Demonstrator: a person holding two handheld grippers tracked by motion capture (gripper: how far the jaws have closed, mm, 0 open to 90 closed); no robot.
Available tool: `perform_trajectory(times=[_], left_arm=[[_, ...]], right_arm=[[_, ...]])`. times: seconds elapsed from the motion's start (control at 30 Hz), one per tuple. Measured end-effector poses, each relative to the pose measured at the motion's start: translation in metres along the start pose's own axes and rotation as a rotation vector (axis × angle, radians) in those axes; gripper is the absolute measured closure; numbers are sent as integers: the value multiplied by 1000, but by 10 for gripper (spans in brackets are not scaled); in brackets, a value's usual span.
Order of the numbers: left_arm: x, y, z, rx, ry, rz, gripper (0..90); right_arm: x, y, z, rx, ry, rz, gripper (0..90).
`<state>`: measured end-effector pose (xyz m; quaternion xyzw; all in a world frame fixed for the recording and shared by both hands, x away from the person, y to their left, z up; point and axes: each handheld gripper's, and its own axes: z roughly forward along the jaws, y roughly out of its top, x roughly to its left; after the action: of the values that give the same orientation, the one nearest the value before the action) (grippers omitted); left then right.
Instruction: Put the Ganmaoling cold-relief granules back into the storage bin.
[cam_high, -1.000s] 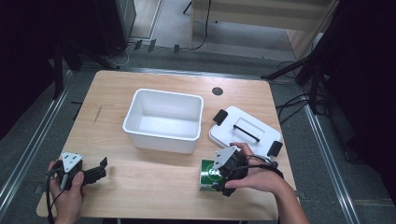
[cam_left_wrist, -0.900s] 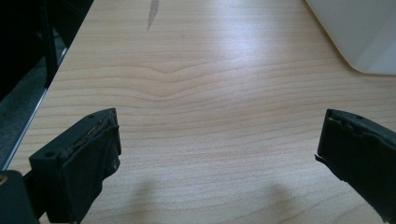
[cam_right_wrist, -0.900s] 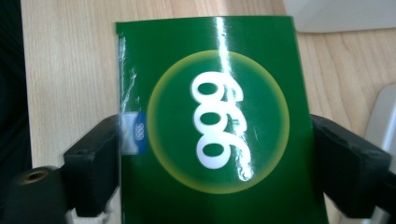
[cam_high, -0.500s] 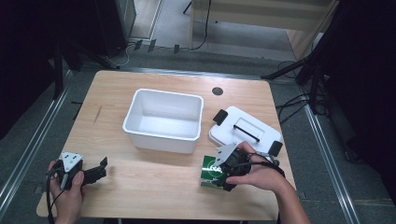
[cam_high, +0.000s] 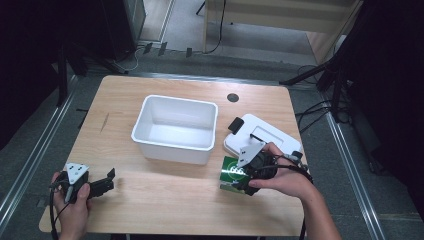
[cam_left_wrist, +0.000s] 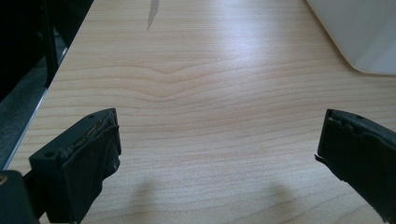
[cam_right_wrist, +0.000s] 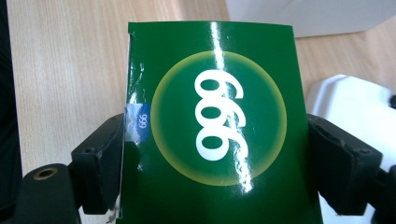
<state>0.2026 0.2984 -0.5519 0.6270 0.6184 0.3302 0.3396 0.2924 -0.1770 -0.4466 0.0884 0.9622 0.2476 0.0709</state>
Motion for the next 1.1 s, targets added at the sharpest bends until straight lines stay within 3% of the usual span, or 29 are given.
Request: perform_trajectory(times=[0.47, 1.1], left_arm=[[0, 0, -1, -8, 3, -2, 2], [0, -1, -2, -21, 5, -5, 2]], right_arm=[[-24, 7, -22, -30, -26, 9, 158], [-57, 22, -39, -11, -66, 21, 161]])
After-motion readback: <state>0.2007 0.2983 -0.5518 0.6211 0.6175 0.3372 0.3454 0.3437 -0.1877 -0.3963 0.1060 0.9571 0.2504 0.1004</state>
